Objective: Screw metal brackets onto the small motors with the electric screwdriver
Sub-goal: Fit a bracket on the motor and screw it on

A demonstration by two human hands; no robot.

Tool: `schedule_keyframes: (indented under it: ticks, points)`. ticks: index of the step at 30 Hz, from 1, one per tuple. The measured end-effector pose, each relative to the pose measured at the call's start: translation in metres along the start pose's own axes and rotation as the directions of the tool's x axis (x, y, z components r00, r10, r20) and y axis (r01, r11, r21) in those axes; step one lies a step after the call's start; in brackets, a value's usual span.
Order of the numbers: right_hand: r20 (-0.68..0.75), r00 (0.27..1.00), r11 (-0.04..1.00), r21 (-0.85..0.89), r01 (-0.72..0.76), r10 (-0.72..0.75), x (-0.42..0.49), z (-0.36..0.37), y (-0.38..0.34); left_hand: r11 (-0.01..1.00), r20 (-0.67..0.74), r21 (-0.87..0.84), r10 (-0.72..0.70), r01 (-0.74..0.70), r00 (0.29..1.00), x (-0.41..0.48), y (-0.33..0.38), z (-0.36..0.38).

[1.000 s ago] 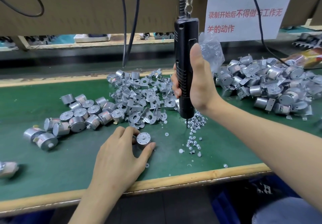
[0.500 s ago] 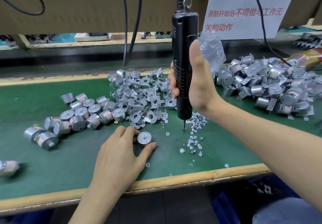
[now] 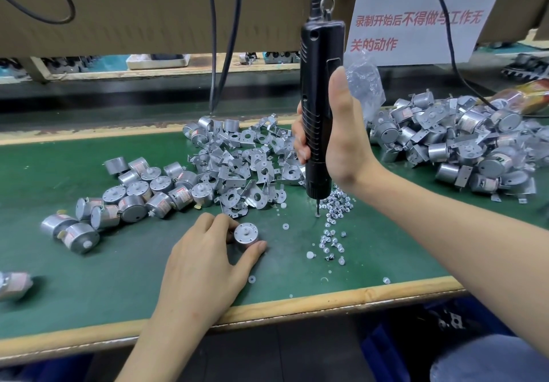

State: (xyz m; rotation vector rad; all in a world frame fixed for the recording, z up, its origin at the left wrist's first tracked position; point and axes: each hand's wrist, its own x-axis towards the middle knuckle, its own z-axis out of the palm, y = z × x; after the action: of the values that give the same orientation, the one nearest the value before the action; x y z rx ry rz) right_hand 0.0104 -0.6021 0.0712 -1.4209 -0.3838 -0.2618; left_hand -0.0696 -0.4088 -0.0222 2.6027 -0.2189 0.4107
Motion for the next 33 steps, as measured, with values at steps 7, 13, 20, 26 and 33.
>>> schedule_keyframes:
  ticks: [7, 13, 20, 26, 33]
  points:
    - [-0.003, 1.000, 1.000, 0.010, 0.000, 0.000, 0.0004, 0.0000, 0.0015, 1.000, 0.001, 0.013, -0.001, 0.001, 1.000, 0.0003, 0.0008, -0.0003]
    - [-0.013, 1.000, 1.000, 0.014, 0.002, -0.002, 0.0005, -0.0001, 0.0004, 1.000, 0.004, 0.000, -0.010, 0.010, 1.000, -0.0004, 0.0032, -0.0019]
    - [-0.015, 1.000, 1.000, 0.012, 0.007, -0.007, -0.0003, -0.0016, 0.0003, 0.998, 0.033, 0.015, -0.068, 0.068, 0.997, -0.0003, 0.0036, -0.0031]
    - [-0.016, 1.000, 1.000, 0.022, 0.010, -0.010, -0.0003, -0.0025, 0.0003, 0.996, 0.032, 0.040, -0.086, 0.085, 0.996, -0.0006, 0.0043, -0.0022]
    - [-0.029, 1.000, 1.000, 0.014, 0.011, -0.010, -0.0012, -0.0021, 0.0014, 0.993, 0.059, 0.093, -0.073, 0.067, 0.996, 0.0003, 0.0014, 0.0016]
